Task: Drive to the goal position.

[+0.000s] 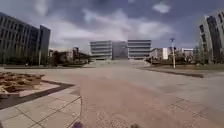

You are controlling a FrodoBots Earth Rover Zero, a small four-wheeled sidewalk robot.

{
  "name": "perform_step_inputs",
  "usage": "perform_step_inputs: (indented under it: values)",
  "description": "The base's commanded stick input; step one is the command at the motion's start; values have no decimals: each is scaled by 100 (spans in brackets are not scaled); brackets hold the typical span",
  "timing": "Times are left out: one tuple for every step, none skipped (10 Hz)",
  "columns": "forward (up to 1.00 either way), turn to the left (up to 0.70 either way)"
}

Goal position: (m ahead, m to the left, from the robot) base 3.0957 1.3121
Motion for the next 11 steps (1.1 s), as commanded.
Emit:
perform_step_inputs:
  values:
    - [70, 12]
    - [70, 12]
    - [70, 12]
    - [70, 11]
    - [70, 11]
    - [70, 10]
    - [70, -1]
    - [70, -1]
    - [70, -1]
    - [70, -1]
    - [70, -1]
